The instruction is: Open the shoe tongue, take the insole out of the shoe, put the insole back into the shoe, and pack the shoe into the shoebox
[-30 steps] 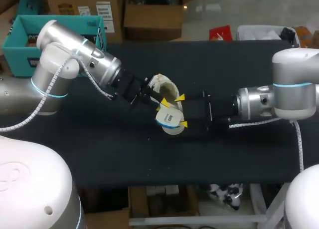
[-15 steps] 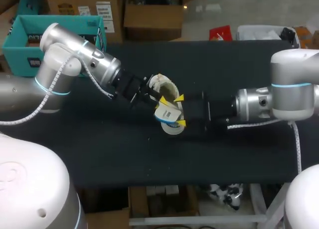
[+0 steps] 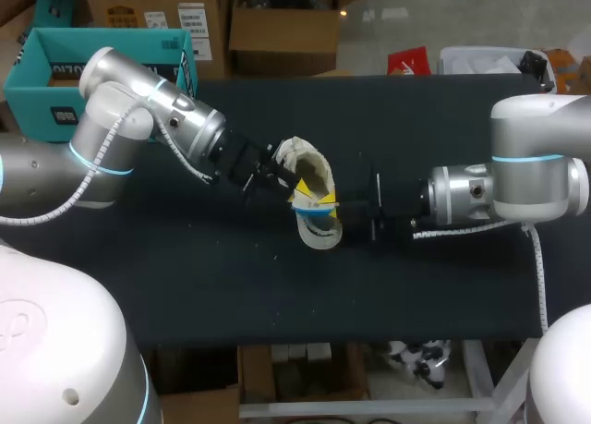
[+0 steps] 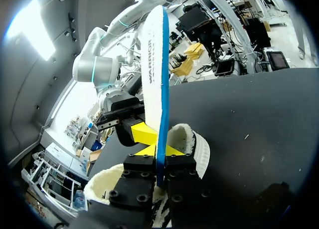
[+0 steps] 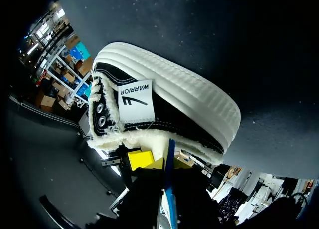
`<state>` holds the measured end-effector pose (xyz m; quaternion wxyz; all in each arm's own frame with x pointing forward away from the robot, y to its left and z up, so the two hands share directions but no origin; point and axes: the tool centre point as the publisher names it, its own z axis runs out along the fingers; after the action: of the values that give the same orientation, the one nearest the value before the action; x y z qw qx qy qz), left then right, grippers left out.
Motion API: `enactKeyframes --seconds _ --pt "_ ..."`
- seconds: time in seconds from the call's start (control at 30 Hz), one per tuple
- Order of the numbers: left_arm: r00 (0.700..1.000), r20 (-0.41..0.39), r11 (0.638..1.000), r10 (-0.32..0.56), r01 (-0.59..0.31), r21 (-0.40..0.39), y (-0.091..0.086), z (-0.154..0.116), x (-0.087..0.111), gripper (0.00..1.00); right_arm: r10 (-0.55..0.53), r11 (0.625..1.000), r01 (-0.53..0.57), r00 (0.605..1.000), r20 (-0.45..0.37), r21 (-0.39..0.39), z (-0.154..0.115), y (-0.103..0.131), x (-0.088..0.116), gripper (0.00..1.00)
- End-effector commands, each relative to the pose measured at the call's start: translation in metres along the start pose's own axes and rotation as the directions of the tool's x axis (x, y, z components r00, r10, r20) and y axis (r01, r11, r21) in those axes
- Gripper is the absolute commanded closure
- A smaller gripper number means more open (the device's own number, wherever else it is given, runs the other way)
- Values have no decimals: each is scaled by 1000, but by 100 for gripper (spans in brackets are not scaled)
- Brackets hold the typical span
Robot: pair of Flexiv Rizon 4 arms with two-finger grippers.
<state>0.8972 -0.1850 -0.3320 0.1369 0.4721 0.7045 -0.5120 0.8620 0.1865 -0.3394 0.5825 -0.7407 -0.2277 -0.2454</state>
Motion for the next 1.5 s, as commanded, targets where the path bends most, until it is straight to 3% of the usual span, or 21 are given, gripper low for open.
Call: enactKeyframes --seconds 0.03,0.23,0.5,0.57,0.67,0.73,0.83,0.87,1.03,1.2,1.4,1.5 --pt "1000 -8 1000 9 -9 -3 4 4 -5 100 -11 1000 11 1000 0 -29 4 3 1 100" --pt "1000 -14 1000 8 -8 -20 12 5 -7 100 -20 996 21 1000 8 -89 4 12 6 100" --pt "1000 -15 1000 -13 12 -28 15 4 -4 100 -21 994 22 1000 14 -111 6 20 11 100" --pt "1000 -13 1000 -13 12 -27 10 2 -3 55 -18 993 20 1000 14 -115 6 22 11 100" --pt "1000 5 1000 10 -10 -25 -2 -1 0 29 -17 993 18 1000 10 -117 6 23 11 100" --pt "999 22 1000 28 -28 -14 -12 -4 2 23 -16 993 16 1000 6 -118 5 24 11 100" --pt "998 42 999 54 -54 0 -24 -6 3 26 -14 993 14 1000 2 -121 4 24 11 100" --pt "997 45 998 64 -64 4 -27 -5 4 31 -14 992 14 1000 1 -122 4 24 11 100" --pt "996 43 997 81 -81 8 -39 -1 4 79 -10 992 10 1000 -3 -130 3 25 11 100" --pt "995 44 996 90 -90 7 -43 -1 5 81 -6 990 4 1000 -10 -139 1 24 11 100" --pt "995 44 996 85 -84 -12 -45 -3 5 60 -2 988 -1 1000 -16 -151 -3 23 10 100" --pt "996 52 997 78 -77 -28 -42 -6 4 55 -1 988 -2 1000 -18 -152 -4 24 9 100"
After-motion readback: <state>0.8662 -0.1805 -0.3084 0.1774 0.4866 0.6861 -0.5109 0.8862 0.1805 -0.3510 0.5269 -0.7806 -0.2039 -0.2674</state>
